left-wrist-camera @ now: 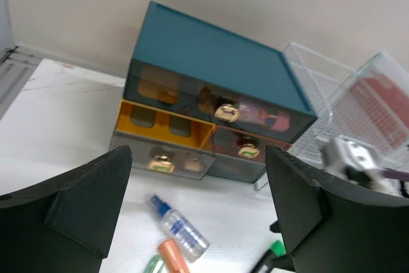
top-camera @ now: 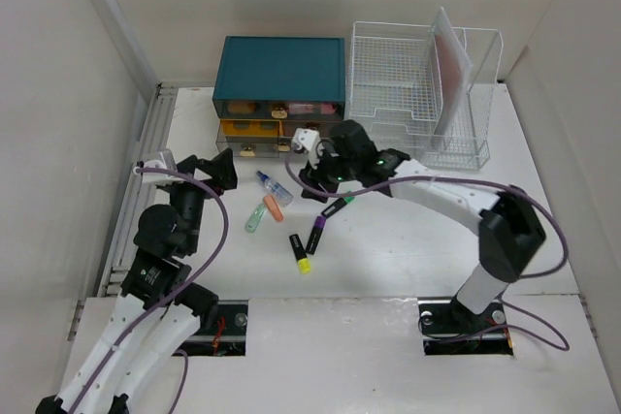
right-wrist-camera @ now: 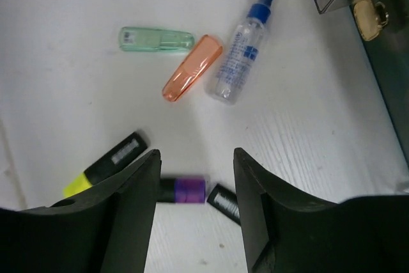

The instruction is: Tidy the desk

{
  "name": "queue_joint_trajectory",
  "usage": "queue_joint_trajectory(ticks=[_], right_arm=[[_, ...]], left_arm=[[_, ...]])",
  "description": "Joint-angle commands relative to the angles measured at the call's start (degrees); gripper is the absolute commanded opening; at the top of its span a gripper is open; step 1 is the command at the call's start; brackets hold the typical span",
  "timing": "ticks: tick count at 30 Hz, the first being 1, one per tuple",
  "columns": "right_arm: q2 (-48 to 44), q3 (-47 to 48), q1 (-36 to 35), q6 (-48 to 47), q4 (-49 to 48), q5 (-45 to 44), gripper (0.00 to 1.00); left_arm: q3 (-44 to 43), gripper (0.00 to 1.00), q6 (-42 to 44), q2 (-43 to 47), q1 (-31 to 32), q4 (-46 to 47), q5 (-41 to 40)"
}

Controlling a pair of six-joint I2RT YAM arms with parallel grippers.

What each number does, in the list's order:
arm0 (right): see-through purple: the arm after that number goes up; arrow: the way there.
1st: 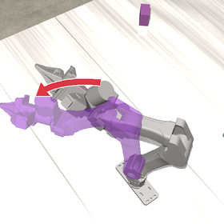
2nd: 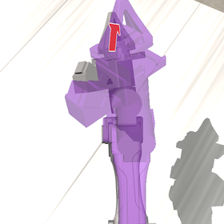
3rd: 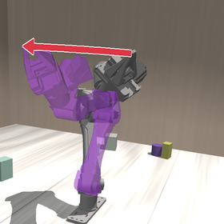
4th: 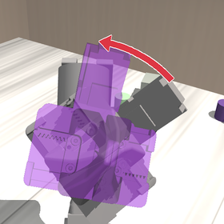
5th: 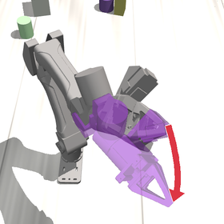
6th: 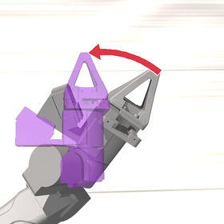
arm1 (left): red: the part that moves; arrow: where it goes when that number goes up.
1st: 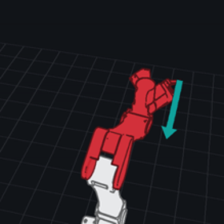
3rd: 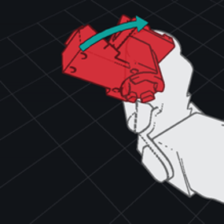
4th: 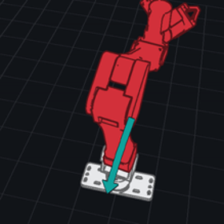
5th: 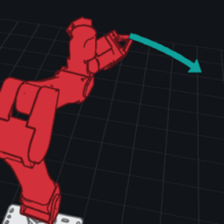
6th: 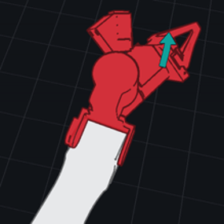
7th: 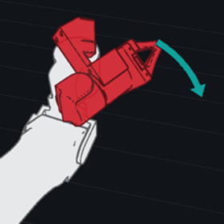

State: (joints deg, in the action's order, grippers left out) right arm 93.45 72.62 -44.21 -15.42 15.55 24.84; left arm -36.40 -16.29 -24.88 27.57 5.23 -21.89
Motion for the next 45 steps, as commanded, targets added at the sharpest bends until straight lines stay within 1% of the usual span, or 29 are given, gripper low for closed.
queue_joint_trajectory(ticks=[1, 3, 7, 9, 12, 16, 20, 25, 31, 44, 45], right_arm=[[5.9, 6.5, -2.9, 4.2, -3.9, -10.1, 0.54], [10.8, 9.5, -3.8, 6.6, -3.9, -11.4, 0.54], [16.0, 13.0, -5.0, 11.5, -4.4, -12.1, 0.54], [16.6, 13.5, -5.8, 13.2, -5.8, -14.6, 0.54], [18.1, 13.5, -7.2, 16.6, -6.4, -18.6, 0.54], [20.9, 14.8, -7.7, 19.7, -6.9, -21.4, 0.54], [24.2, 16.3, -8.3, 20.8, -7.5, -21.4, 0.54], [26.5, 16.9, -8.3, 21.3, -8.0, -25.3, 0.54], [27.0, 16.9, -8.3, 21.8, -8.6, -28.0, 0.54], [29.7, 16.9, -8.8, 22.4, -8.6, -28.0, 0.54], [29.7, 16.9, -8.8, 22.4, -8.6, -28.0, 0.53]], left_arm=[[0.0, 0.82, 2.5, 0.6, -0.8, -0.7, -1.4], [0.0, 0.82, 2.0, 1.3, -0.8, -1.3, -0.7], [0.0, 0.82, 2.0, 3.4, -0.8, -1.3, -0.7], [0.0, 0.82, 2.0, 5.0, -0.8, -1.3, -0.7], [0.0, 0.82, 2.0, 5.0, -0.8, -1.3, -0.1], [0.0, 0.82, 2.0, 5.5, -0.8, -1.3, -0.1], [0.0, 0.82, 2.0, 6.1, -0.8, -1.3, 0.4], [0.0, 0.82, 2.0, 6.6, -0.8, -1.3, 0.4], [0.0, 0.82, 2.0, 6.6, -0.8, -1.3, 0.4], [0.0, 0.82, 2.0, 7.1, -0.8, -1.3, 0.4], [0.0, 0.82, 2.0, 7.1, -0.8, -1.3, 0.4]])
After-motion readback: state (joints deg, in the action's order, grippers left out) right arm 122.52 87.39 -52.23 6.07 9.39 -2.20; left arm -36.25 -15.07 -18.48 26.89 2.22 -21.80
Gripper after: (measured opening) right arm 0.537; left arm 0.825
